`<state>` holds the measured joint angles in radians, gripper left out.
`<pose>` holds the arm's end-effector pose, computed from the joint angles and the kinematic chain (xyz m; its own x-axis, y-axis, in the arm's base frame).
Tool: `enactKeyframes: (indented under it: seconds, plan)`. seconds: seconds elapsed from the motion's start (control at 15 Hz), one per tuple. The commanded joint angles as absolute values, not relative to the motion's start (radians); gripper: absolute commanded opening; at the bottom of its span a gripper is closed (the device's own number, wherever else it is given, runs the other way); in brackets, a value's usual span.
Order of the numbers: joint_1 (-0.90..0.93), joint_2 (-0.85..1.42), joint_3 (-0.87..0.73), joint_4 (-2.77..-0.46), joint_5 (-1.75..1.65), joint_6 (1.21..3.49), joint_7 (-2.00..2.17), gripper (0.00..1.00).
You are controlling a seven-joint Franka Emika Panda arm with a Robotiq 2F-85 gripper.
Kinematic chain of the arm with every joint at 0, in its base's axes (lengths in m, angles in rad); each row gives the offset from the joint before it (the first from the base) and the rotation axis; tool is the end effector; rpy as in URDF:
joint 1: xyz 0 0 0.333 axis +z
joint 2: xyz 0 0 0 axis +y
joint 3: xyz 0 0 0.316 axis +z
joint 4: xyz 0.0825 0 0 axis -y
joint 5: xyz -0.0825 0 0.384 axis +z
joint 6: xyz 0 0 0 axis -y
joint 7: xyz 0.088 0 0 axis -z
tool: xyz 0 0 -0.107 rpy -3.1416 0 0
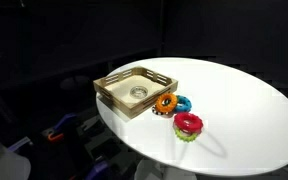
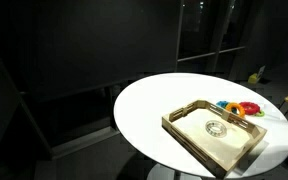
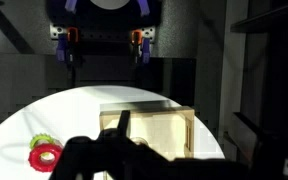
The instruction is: Put the orange ring onto the tray
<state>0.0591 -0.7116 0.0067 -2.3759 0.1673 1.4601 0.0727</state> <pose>0.3088 0.0402 0.5514 0.9771 0.0085 -0.2125 -0.0233 -0.9889 -0.1464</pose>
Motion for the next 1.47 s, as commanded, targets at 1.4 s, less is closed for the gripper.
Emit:
enactKeyframes:
  seconds: [1.4]
  plan:
    - [-0.031,-0.460,0.026,-2.170,0.103,1.709,0.123,1.00]
